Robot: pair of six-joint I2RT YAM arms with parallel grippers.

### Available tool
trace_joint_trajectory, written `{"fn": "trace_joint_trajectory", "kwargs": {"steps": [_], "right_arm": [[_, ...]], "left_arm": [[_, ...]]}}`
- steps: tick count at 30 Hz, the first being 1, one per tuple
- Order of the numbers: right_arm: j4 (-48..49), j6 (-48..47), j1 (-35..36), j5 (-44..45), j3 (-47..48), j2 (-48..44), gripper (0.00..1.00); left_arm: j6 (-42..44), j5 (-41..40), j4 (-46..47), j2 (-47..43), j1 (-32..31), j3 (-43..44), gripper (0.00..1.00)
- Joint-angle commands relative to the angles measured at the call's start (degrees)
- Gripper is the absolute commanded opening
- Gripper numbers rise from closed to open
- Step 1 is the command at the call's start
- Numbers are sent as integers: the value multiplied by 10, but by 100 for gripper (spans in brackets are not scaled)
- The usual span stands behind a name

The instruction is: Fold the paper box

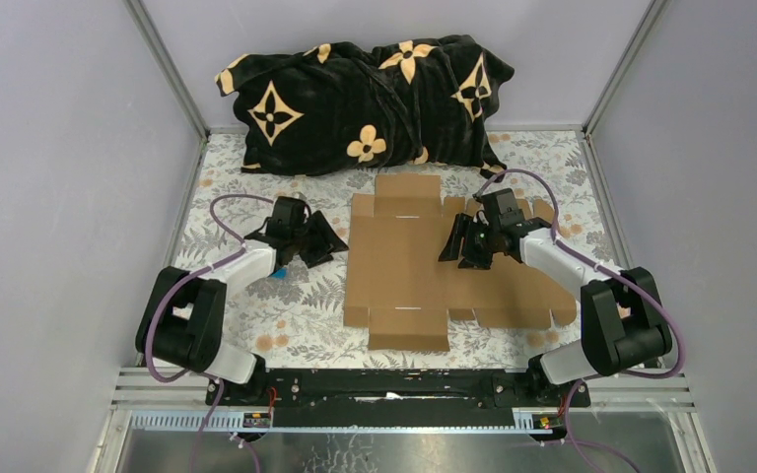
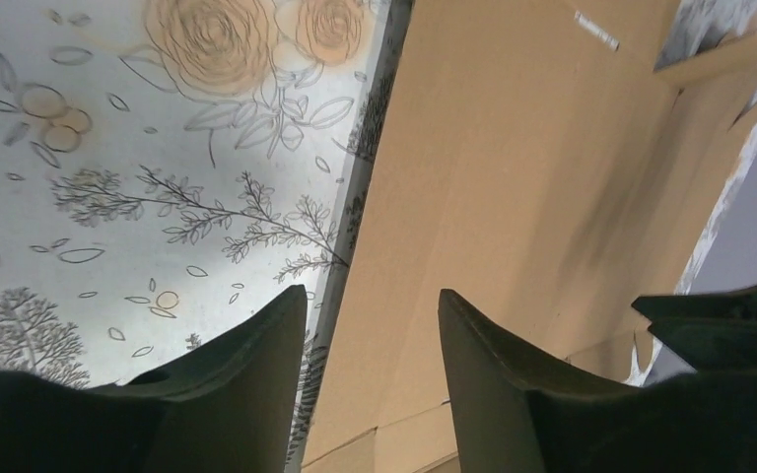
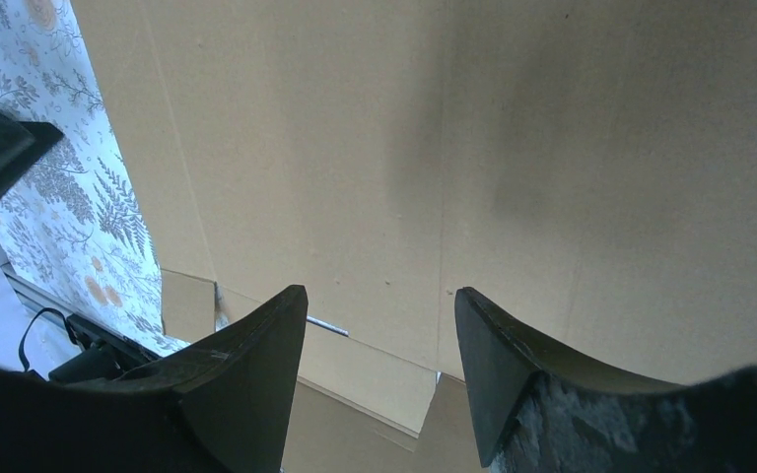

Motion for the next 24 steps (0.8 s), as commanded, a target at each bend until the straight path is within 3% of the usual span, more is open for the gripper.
{"fn": "trace_joint_trajectory", "kwargs": {"steps": [1,13,24], "right_arm": [[14,-13,1,-18,0,7,64],[36,-1,1,-34,-2,34,65],[59,8,1,-46,-11,53,65]], "left_arm": [[29,88,133,15,0,-41,57],[38,125,212,71,-1,-74,74],[38,137,256,109,-19,-68,76]]}}
